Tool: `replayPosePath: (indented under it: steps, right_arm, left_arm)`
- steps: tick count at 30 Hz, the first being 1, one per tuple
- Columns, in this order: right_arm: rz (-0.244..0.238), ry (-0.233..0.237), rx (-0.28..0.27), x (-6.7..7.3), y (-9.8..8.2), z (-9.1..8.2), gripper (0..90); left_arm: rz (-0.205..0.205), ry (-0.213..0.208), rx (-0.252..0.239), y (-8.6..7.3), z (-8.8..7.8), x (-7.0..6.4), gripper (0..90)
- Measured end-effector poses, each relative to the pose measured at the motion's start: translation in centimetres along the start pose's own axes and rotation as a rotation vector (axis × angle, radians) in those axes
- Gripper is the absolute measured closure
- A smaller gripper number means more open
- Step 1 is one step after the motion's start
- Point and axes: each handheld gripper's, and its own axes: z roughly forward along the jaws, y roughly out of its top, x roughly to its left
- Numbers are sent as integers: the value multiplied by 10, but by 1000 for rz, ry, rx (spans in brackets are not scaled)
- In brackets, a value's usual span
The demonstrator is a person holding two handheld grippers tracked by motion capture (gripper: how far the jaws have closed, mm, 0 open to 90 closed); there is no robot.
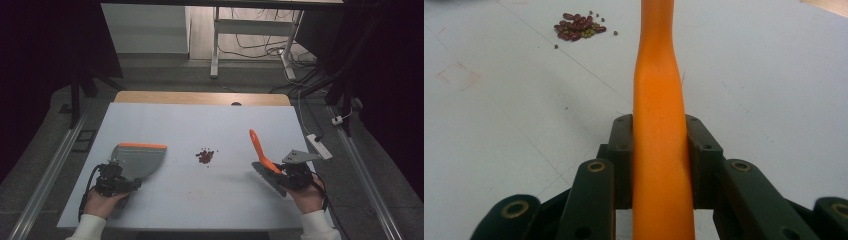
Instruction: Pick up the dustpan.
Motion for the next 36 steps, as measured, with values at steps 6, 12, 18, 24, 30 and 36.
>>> replayPosePath:
  steps: [6, 12, 18, 24, 30, 36]
  right_arm:
    - [6, -3, -1, -1, -1, 0, 700]
    - [-2, -4, 4, 0, -1, 1, 700]
    - [3, -4, 2, 0, -1, 1, 700]
    - [1, -4, 4, -1, -1, 1, 700]
    - [-1, -7, 5, -1, -1, 0, 700]
    - [3, -6, 0, -2, -1, -1, 700]
  left_arm:
    - [-31, 1, 3, 1, 4, 2, 300]
    - [-41, 2, 7, 2, 6, 3, 424]
    - [-53, -25, -1, 1, 5, 6, 524]
    - [-70, -32, -8, 1, 5, 8, 609]
    - [-71, -37, -24, 0, 5, 9, 613]
    - [-63, -51, -37, -1, 4, 13, 614]
